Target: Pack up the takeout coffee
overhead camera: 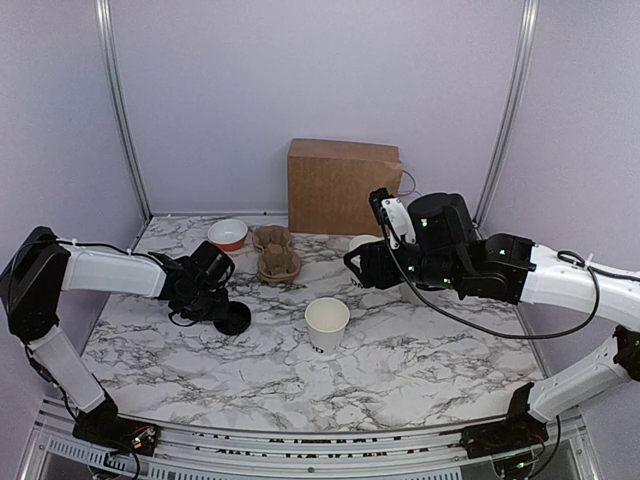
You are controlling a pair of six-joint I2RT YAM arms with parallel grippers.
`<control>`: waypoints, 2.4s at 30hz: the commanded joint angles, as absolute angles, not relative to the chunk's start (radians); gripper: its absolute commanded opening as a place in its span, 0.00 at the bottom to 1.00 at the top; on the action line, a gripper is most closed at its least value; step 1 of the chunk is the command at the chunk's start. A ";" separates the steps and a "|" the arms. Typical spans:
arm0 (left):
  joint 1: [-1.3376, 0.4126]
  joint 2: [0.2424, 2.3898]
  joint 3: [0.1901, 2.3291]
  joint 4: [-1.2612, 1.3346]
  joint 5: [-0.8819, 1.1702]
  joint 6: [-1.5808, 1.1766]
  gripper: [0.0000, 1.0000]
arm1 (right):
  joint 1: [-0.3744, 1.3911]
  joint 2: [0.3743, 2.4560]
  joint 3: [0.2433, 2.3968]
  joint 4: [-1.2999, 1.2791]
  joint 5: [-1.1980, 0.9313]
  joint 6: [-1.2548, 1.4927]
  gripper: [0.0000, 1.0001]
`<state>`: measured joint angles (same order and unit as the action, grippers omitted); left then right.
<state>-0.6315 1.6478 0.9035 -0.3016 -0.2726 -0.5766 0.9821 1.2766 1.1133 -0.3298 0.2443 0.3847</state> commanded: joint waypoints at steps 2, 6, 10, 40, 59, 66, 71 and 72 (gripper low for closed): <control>-0.638 1.670 0.934 -0.334 -0.295 -0.570 0.21 | 0.973 1.257 1.115 -0.313 0.259 0.371 0.64; -0.641 1.666 0.939 -0.335 -0.296 -0.567 0.15 | 0.973 1.258 1.120 -0.314 0.260 0.370 0.64; -0.641 1.651 0.943 -0.338 -0.295 -0.562 0.06 | 0.971 1.258 1.124 -0.315 0.261 0.370 0.64; -0.640 1.421 0.881 -0.327 -0.210 -0.543 0.00 | 0.976 1.704 1.390 -0.091 -0.240 0.502 0.68; -0.641 1.383 0.820 -0.225 -0.166 -0.533 0.00 | 0.927 2.153 1.686 0.000 -0.442 0.678 0.50; -0.640 1.391 0.827 -0.222 -0.164 -0.530 0.00 | 0.922 2.181 1.692 0.022 -0.468 0.699 0.46; -0.641 1.394 0.827 -0.223 -0.163 -0.530 0.00 | 0.920 2.181 1.701 0.011 -0.466 0.692 0.46; -0.640 1.394 0.828 -0.222 -0.161 -0.530 0.00 | 0.920 2.182 1.703 0.011 -0.469 0.692 0.46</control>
